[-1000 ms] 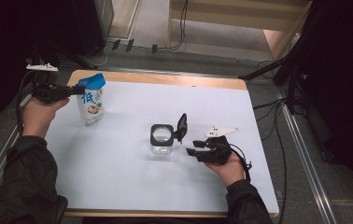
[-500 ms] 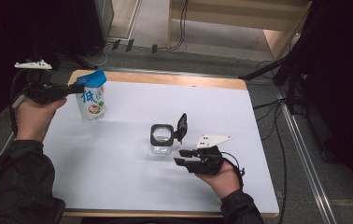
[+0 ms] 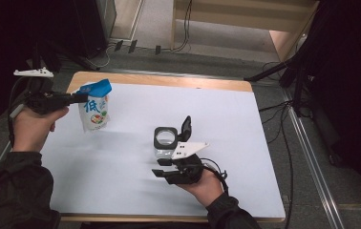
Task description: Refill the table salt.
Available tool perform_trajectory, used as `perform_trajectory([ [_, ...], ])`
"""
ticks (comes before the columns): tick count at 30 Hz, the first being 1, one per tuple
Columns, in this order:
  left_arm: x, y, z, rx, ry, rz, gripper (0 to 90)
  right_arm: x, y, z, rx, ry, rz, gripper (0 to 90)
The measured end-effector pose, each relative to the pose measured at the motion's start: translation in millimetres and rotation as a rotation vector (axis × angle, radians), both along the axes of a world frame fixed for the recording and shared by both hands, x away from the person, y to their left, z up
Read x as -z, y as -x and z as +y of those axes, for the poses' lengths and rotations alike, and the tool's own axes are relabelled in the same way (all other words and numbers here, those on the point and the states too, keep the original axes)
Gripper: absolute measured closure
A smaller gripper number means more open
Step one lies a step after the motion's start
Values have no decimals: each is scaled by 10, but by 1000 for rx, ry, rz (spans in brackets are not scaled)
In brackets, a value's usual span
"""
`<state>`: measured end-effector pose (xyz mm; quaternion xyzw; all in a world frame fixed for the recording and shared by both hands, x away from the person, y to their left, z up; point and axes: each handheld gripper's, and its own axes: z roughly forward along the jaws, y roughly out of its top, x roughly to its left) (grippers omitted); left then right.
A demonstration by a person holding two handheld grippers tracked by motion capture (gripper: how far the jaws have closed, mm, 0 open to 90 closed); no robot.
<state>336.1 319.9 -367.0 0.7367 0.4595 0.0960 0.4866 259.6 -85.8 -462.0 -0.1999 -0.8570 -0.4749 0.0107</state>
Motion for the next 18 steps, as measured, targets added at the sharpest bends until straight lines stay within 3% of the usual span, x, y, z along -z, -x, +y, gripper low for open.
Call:
perform_trajectory([
  [3,1,67,-32,22,29,9,900,-40,-40,125,-19,-11,10,615],
  [7,-7,128,-82,33,29,15,900,-44,-62,239,-31,-6,-8,604],
  [10,-9,185,-131,47,15,12,900,-56,-25,357,-46,-10,-32,580],
  [12,-2,216,-148,52,14,17,900,-69,5,465,-65,-15,-73,578],
  [18,-13,320,-186,55,14,19,900,-11,-85,695,-61,-7,-56,571],
])
